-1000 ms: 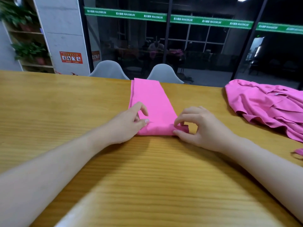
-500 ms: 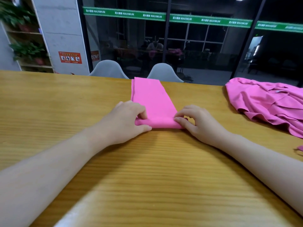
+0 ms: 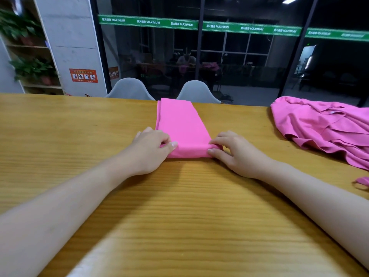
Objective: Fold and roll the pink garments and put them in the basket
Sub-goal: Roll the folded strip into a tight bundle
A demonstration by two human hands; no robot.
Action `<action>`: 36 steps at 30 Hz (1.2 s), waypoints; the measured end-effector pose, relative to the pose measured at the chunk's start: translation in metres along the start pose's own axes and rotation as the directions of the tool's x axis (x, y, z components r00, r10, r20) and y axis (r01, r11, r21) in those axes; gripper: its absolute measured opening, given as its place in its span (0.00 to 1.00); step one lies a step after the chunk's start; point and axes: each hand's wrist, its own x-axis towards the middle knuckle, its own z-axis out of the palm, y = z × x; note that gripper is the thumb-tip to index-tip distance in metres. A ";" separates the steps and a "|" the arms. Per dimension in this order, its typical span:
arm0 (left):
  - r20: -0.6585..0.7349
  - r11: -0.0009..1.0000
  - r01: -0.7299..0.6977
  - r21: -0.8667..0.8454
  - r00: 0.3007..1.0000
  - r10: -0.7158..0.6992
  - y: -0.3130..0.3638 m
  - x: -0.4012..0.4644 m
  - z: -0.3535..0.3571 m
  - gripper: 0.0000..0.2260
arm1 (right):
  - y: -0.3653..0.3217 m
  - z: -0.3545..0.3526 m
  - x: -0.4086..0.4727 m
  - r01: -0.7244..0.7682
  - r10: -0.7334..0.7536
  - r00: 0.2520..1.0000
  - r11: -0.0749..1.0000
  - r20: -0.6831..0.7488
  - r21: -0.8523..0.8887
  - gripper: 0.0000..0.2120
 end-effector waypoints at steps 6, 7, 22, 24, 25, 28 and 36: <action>0.071 1.000 0.000 -0.002 0.997 0.000 0.001 -0.005 0.007 0.19 | -0.005 -0.003 -0.004 -0.156 0.140 0.984 0.976 0.109 0.152 0.17; 0.049 1.000 -0.014 -0.028 0.999 0.016 -0.001 -0.006 0.007 0.16 | -0.003 -0.003 -0.004 -0.156 0.140 0.984 0.975 0.110 0.158 0.18; -0.132 0.743 -0.325 0.585 0.865 0.483 0.008 -0.014 -0.012 0.12 | 0.003 -0.004 -0.008 -0.092 0.129 0.972 0.978 -0.194 0.190 0.15; -0.110 0.763 -0.306 0.569 0.891 0.440 0.006 -0.014 -0.011 0.13 | 0.006 -0.003 -0.007 -0.073 0.101 0.973 0.987 -0.206 0.141 0.14; -0.094 0.774 -0.299 0.558 0.904 0.418 0.005 -0.015 -0.011 0.14 | 0.008 -0.004 -0.006 -0.060 0.081 0.974 0.993 -0.211 0.106 0.15; -0.074 0.856 -0.257 0.448 0.944 0.322 -0.002 -0.009 -0.009 0.16 | 0.014 -0.006 -0.006 -0.027 0.036 0.984 0.998 -0.174 0.051 0.19; -0.033 0.937 -0.211 0.278 0.973 0.229 -0.010 -0.003 -0.003 0.11 | 0.015 -0.003 -0.004 -0.115 0.115 0.992 0.993 -0.050 -0.008 0.25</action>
